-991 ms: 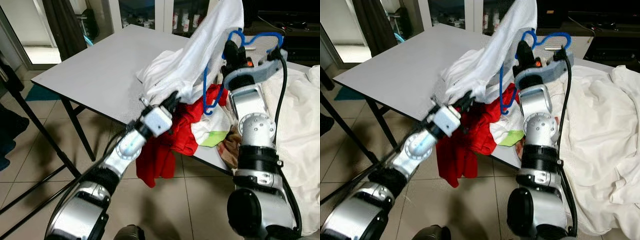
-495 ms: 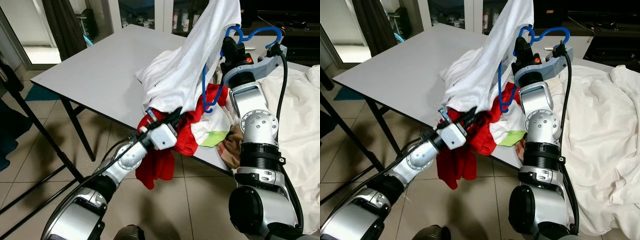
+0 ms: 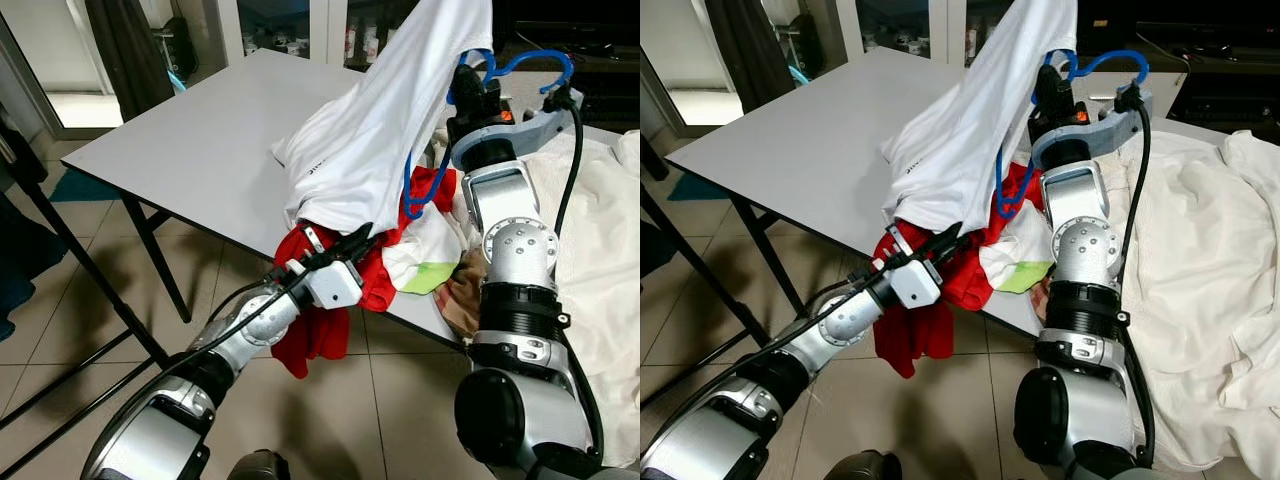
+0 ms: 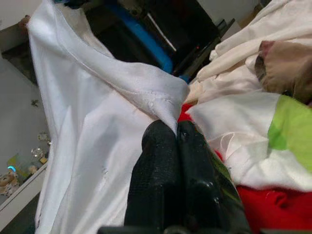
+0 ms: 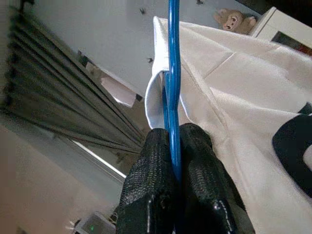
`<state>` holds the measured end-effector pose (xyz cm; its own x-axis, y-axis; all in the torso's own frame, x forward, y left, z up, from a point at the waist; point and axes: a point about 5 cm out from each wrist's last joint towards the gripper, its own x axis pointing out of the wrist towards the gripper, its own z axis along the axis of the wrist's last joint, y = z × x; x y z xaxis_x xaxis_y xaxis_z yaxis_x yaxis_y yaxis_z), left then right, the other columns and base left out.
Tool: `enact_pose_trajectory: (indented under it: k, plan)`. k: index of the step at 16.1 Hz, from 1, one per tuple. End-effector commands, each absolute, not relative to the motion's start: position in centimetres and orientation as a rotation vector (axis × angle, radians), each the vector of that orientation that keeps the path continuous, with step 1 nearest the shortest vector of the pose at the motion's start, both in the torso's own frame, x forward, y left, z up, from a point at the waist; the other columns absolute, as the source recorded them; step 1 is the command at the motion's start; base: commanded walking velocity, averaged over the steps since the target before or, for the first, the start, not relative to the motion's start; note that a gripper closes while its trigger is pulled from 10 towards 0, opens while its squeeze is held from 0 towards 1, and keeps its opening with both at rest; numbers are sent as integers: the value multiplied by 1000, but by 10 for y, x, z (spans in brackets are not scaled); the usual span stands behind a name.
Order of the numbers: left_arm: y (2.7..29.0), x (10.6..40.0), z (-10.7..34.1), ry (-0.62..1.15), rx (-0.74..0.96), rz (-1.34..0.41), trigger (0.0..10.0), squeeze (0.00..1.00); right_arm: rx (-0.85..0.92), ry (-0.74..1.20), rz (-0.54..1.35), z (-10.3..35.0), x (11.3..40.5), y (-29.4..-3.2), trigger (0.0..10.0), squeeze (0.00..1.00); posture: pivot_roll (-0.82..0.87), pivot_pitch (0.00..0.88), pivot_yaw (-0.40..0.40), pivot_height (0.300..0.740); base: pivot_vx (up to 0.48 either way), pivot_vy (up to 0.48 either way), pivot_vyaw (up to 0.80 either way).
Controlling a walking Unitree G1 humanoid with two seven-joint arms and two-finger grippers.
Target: Hang hanger
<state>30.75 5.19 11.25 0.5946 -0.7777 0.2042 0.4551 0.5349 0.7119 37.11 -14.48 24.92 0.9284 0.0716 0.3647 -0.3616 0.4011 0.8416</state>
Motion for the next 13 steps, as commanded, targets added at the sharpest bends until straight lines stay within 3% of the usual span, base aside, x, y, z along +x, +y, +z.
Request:
enact_pose_trajectory:
  k: [1,8,13]
  plan:
    - [47,304,111,-564,669,-807,0,0,1147,-392,322,272,368,-147,10000,0,118,0,3,740,0,0,0]
    - [32,301,112,-586,671,-840,0,0,1207,-407,307,279,370,-143,10000,0,116,0,1,740,0,0,0]
    - [38,310,124,-607,642,-774,0,0,1172,-354,323,272,364,-130,10000,0,108,0,-2,740,0,0,0]
